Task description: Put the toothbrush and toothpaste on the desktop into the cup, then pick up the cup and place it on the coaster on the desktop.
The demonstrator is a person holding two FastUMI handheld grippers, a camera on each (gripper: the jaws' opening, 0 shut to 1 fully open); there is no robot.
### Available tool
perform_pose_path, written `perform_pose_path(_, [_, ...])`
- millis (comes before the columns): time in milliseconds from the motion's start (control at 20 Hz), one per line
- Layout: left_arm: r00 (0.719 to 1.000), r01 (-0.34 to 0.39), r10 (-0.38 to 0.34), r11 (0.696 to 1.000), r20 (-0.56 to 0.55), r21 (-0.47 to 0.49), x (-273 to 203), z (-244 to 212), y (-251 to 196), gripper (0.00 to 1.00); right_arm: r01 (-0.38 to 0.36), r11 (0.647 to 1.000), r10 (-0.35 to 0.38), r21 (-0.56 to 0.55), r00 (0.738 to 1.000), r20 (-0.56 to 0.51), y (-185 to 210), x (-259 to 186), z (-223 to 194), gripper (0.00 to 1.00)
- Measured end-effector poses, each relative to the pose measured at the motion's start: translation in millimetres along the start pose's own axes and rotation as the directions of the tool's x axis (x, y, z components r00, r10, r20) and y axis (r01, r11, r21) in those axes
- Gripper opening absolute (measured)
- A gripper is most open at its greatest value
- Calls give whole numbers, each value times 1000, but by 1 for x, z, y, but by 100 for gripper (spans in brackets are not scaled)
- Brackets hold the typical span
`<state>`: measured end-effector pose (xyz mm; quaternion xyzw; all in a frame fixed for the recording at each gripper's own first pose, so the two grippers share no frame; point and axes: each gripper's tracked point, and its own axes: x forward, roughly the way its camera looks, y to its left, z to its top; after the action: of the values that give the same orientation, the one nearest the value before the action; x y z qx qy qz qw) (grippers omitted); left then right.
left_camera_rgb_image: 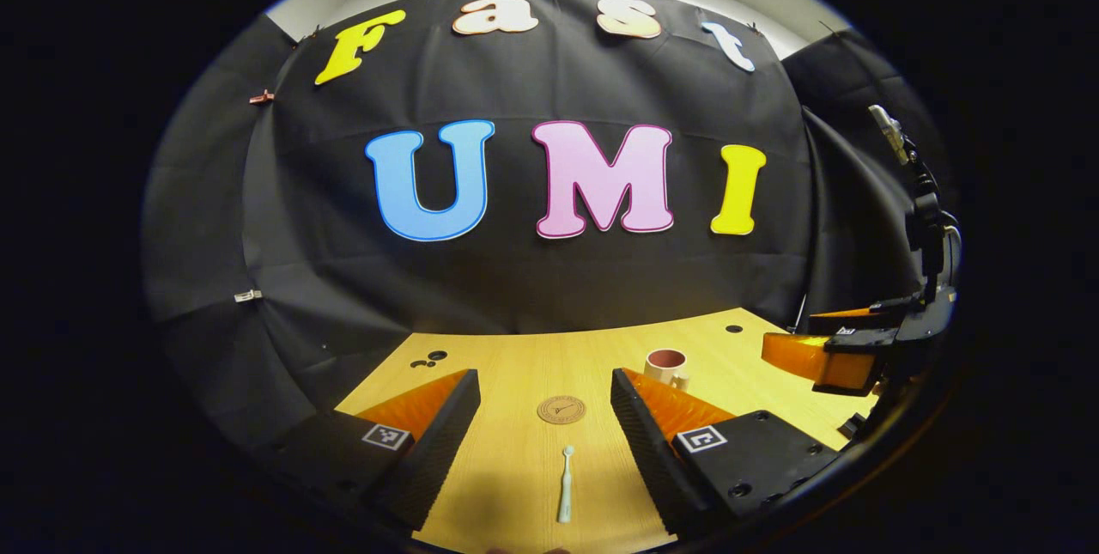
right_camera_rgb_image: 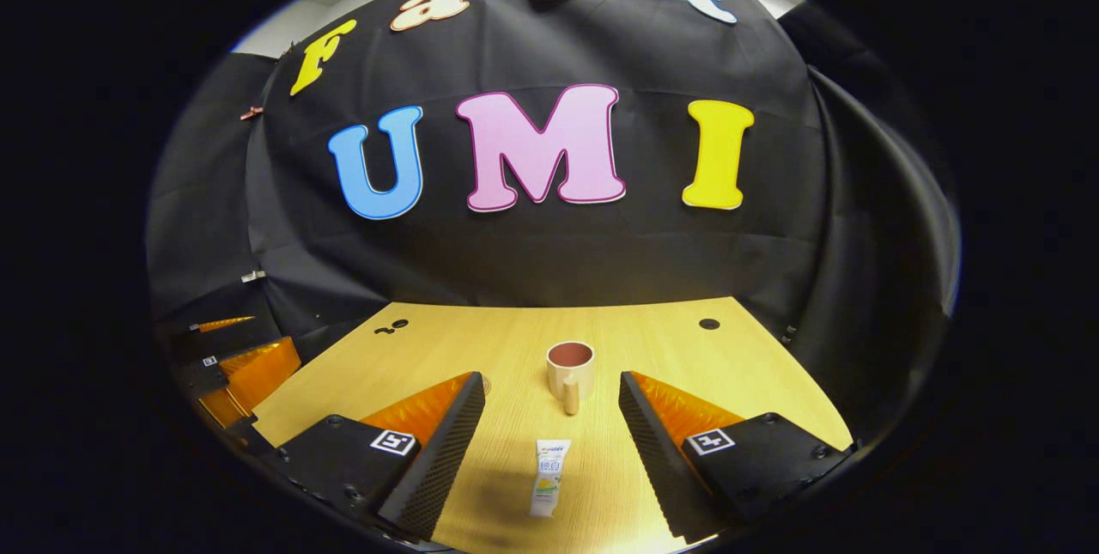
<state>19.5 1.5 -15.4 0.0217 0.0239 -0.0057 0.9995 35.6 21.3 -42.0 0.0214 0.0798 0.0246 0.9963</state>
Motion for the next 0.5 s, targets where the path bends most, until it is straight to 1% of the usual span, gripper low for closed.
perform_pose_path(100, [1000,-11,11,1000,-10,1,1,-3,4,97,-11,1000,11,1,1000,-25,4,6,-7,97])
perform_pose_path(300, [998,-46,45,999,-31,-6,2,-9,12,97,-17,1000,15,-17,993,-114,5,24,-27,97])
perform_pose_path(500, [992,-99,98,995,-73,-5,4,-23,22,97,-60,998,57,-6,977,-207,10,43,-48,98])
